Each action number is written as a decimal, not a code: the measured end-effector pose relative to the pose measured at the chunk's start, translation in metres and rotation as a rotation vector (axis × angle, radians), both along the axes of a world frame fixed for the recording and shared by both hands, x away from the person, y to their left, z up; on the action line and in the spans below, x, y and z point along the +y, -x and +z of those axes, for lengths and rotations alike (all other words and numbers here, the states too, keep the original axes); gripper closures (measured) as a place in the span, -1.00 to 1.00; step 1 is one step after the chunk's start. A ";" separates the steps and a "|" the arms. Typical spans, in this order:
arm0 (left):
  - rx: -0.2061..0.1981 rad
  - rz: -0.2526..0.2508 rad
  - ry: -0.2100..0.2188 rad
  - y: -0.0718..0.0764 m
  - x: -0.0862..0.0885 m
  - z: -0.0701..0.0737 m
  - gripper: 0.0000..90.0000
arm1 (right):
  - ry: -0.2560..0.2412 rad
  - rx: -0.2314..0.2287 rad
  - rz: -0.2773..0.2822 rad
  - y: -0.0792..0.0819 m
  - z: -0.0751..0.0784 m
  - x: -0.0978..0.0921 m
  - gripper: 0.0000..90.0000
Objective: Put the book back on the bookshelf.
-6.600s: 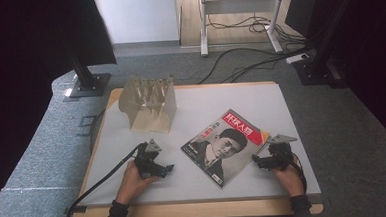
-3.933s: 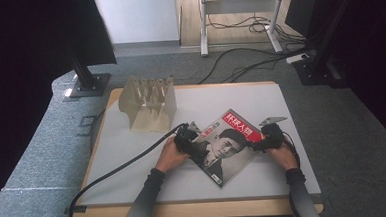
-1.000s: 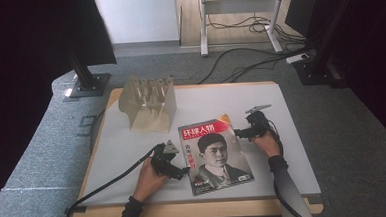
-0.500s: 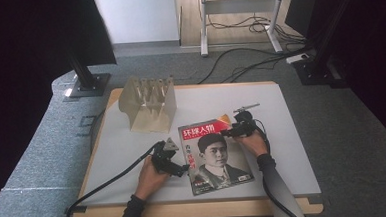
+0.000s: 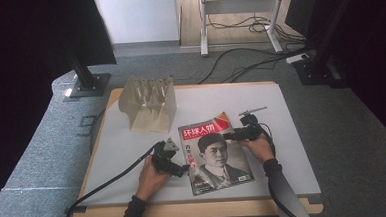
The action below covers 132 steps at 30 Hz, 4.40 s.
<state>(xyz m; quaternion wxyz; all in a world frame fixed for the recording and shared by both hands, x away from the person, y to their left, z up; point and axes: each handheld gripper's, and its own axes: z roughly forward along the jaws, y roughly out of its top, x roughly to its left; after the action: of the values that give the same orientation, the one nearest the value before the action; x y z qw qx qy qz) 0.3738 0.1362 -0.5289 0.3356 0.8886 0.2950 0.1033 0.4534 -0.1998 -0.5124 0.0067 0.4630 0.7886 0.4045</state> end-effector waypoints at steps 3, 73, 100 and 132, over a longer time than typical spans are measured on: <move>-0.001 0.001 -0.001 0.000 0.000 0.000 -1.00 | 0.039 -0.015 0.004 -0.011 -0.002 0.006 -0.09; 0.115 -0.056 0.227 -0.044 -0.009 0.055 0.09 | 0.088 -0.458 0.165 0.072 0.145 0.040 0.91; -0.005 -0.066 0.208 -0.032 0.001 0.134 0.82 | 0.105 -0.510 0.090 0.063 0.157 0.018 0.91; -0.186 -0.124 0.127 -0.013 -0.028 0.158 0.78 | 0.041 -0.572 0.097 0.087 0.145 -0.009 0.89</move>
<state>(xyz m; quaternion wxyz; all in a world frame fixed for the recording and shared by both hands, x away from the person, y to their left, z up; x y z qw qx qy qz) 0.3872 0.1083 -0.3711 0.4229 0.8687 0.2128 0.1456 0.3667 -0.2090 -0.3678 0.2189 0.2918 0.7838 0.5025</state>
